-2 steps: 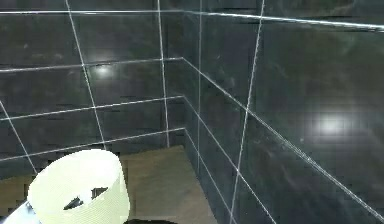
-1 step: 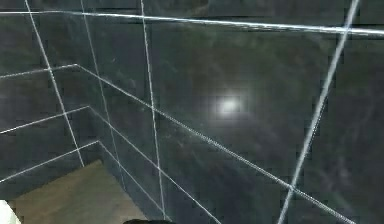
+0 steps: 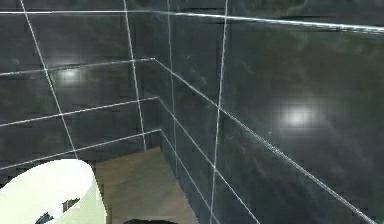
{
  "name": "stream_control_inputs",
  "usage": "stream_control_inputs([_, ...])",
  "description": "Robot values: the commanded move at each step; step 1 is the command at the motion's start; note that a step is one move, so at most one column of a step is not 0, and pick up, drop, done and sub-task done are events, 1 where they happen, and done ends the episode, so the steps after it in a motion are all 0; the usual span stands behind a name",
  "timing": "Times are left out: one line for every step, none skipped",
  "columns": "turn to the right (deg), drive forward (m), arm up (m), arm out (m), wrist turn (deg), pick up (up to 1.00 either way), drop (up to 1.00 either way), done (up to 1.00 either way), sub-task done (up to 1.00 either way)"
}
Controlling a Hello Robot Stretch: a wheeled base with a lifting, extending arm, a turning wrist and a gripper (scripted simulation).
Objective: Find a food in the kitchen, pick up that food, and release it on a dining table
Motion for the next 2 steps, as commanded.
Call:
stream_control_inputs([12.0, 0.00, 0.00, 0.00, 0.0, 0.00, 0.00, 0.00, 0.00])
stream_control_inputs([-45.0, 0.00, 0.00, 0.00, 0.0, 0.00, 0.00, 0.00, 0.00])
